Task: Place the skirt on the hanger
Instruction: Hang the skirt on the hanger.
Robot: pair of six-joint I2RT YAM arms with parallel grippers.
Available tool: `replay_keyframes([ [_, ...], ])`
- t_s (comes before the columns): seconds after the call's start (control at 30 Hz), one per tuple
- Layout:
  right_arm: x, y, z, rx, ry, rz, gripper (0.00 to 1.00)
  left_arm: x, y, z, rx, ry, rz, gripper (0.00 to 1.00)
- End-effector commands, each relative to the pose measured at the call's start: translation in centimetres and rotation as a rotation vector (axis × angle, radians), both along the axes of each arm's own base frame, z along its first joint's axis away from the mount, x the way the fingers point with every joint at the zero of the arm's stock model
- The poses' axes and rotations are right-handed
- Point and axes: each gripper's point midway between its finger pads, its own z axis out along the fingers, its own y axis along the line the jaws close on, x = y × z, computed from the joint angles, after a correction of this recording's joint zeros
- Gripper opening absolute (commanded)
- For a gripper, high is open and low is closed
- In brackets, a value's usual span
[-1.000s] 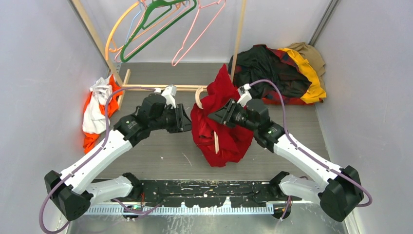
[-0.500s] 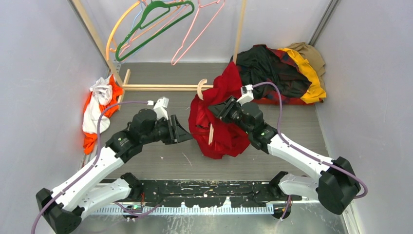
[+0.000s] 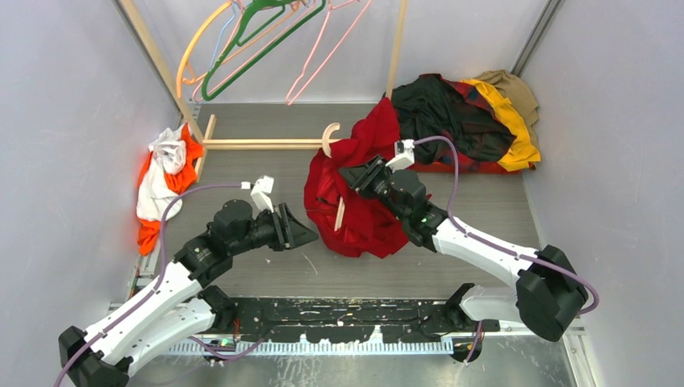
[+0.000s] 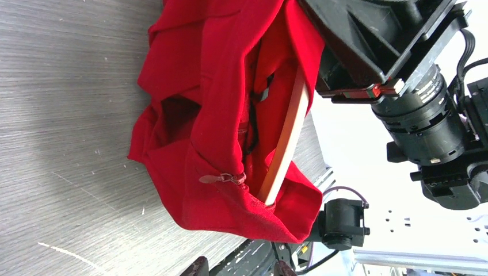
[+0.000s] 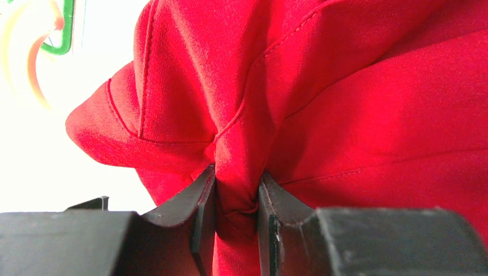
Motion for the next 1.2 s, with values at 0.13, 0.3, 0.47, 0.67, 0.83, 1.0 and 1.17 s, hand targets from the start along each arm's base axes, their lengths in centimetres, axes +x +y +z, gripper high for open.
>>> replay_keyframes([
  [0.13, 0.9, 0.3, 10.3, 0.181, -0.237, -0.039, 0.01, 0.8, -1.5, 1.8, -0.108, -0.167, -0.037, 0.45],
  [0.3, 0.3, 0.6, 10.6, 0.194, -0.235, -0.004, 0.01, 1.5, -0.9, 2.0, -0.109, -0.28, -0.007, 0.45],
  [0.47, -0.6, 0.7, 10.9, 0.2, -0.227, 0.032, 0.01, 2.4, -0.7, 2.3, -0.072, -0.35, 0.011, 0.44],
  [0.67, -1.9, 0.6, 11.2, 0.233, -0.216, 0.074, 0.01, 3.3, -0.8, 3.2, -0.065, -0.423, 0.017, 0.45],
  [0.83, -2.8, 0.8, 11.6, 0.262, -0.203, 0.12, 0.01, 3.7, -1.3, 3.6, -0.074, -0.454, 0.009, 0.44],
  [1.0, -3.5, 1.0, 11.3, 0.274, -0.183, 0.151, 0.01, 3.5, -1.5, 4.7, -0.101, -0.487, -0.007, 0.43],
  [1.17, -3.8, 1.0, 10.5, 0.279, -0.164, 0.16, 0.01, 2.8, -2.0, 6.6, -0.167, -0.532, -0.042, 0.4],
])
